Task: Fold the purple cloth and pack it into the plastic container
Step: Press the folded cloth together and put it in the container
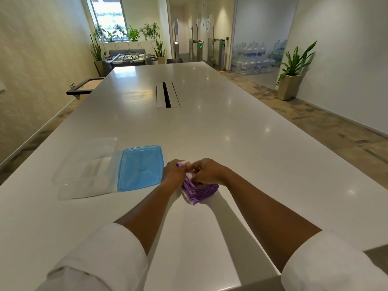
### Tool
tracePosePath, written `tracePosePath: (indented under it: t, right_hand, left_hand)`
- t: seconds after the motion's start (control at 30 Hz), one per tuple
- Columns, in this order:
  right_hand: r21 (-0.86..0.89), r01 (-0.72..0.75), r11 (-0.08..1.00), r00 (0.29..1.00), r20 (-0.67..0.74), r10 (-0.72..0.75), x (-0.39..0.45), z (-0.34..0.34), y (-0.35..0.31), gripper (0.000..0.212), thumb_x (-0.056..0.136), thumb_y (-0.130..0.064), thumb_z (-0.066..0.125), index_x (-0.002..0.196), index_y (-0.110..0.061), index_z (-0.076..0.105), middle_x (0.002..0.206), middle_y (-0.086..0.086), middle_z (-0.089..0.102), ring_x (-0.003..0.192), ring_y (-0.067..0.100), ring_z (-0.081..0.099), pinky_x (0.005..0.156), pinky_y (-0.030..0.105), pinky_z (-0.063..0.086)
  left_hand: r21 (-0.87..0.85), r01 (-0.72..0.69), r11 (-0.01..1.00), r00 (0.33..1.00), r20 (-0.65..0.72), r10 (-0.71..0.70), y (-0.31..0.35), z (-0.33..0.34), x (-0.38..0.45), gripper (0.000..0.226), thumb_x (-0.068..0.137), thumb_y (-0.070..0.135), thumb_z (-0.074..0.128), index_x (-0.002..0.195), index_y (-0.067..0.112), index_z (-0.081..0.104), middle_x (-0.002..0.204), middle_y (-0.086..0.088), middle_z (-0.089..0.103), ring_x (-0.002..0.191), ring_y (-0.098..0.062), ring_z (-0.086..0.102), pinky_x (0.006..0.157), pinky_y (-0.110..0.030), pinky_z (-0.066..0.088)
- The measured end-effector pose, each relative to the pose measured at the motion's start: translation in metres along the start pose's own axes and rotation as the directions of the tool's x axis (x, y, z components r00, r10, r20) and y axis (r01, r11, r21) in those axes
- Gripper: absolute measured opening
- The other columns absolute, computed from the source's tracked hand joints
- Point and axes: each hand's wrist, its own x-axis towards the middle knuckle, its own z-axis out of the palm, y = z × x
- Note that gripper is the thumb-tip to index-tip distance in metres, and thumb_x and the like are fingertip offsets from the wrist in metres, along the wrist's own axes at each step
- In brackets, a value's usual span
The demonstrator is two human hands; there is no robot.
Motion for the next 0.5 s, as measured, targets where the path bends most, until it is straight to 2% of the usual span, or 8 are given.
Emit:
tracePosePath:
  t: [0.13, 0.23, 0.3, 0.4, 0.5]
  right_hand:
    - [-0.088, 0.036, 0.996, 0.999, -0.002, -0.036, 0.003, 0.008, 0.005, 0.047, 0.077, -0.020, 0.072, 0.123, -0.019, 0.065, 0.109, 0.005, 0.066, 0.091, 0.019, 0.060, 0.075, 0.025, 0.048]
    - [-0.141, 0.062, 0.988, 0.998, 0.005, -0.061, 0.006, 0.012, 0.008, 0.047, 0.076, -0.025, 0.073, 0.122, -0.021, 0.065, 0.113, 0.004, 0.064, 0.092, 0.020, 0.060, 0.078, 0.025, 0.049]
    - [-0.171, 0.078, 0.982, 0.997, 0.017, -0.076, 0.008, 0.014, 0.009, 0.045, 0.078, -0.024, 0.073, 0.122, -0.018, 0.064, 0.111, 0.003, 0.063, 0.090, 0.018, 0.059, 0.078, 0.024, 0.048]
    - [-0.199, 0.100, 0.975, 0.995, 0.006, -0.101, 0.010, 0.016, 0.009, 0.040, 0.079, -0.021, 0.072, 0.118, -0.013, 0.063, 0.092, 0.000, 0.059, 0.079, 0.016, 0.056, 0.072, 0.023, 0.044]
    - [-0.222, 0.113, 0.969, 0.991, -0.040, -0.125, 0.012, 0.017, 0.009, 0.030, 0.077, -0.020, 0.074, 0.103, -0.008, 0.067, 0.087, 0.007, 0.067, 0.074, 0.018, 0.058, 0.072, 0.028, 0.049]
  left_hand:
    - [0.179, -0.058, 0.982, 0.994, -0.085, 0.075, 0.000, -0.002, -0.004, 0.028, 0.092, 0.041, 0.058, 0.111, 0.022, 0.065, 0.104, 0.000, 0.068, 0.086, -0.016, 0.058, 0.074, -0.026, 0.043]
    - [0.255, -0.123, 0.959, 0.979, -0.126, 0.159, 0.000, -0.004, -0.004, 0.022, 0.090, 0.035, 0.063, 0.110, 0.024, 0.066, 0.108, 0.001, 0.068, 0.095, -0.017, 0.061, 0.084, -0.029, 0.051]
    - [0.293, -0.212, 0.932, 0.949, -0.165, 0.268, 0.001, -0.004, -0.005, 0.017, 0.089, 0.028, 0.064, 0.106, 0.028, 0.067, 0.109, 0.003, 0.067, 0.101, -0.017, 0.060, 0.086, -0.032, 0.053]
    - [0.251, -0.397, 0.883, 0.888, -0.138, 0.439, 0.010, -0.002, -0.006, 0.017, 0.094, 0.024, 0.056, 0.105, 0.032, 0.067, 0.111, 0.009, 0.067, 0.104, -0.011, 0.057, 0.085, -0.026, 0.048]
    - [0.114, -0.514, 0.850, 0.855, -0.006, 0.518, 0.018, 0.000, -0.008, 0.026, 0.101, 0.026, 0.044, 0.115, 0.028, 0.066, 0.117, 0.006, 0.069, 0.107, -0.012, 0.061, 0.092, -0.028, 0.051]
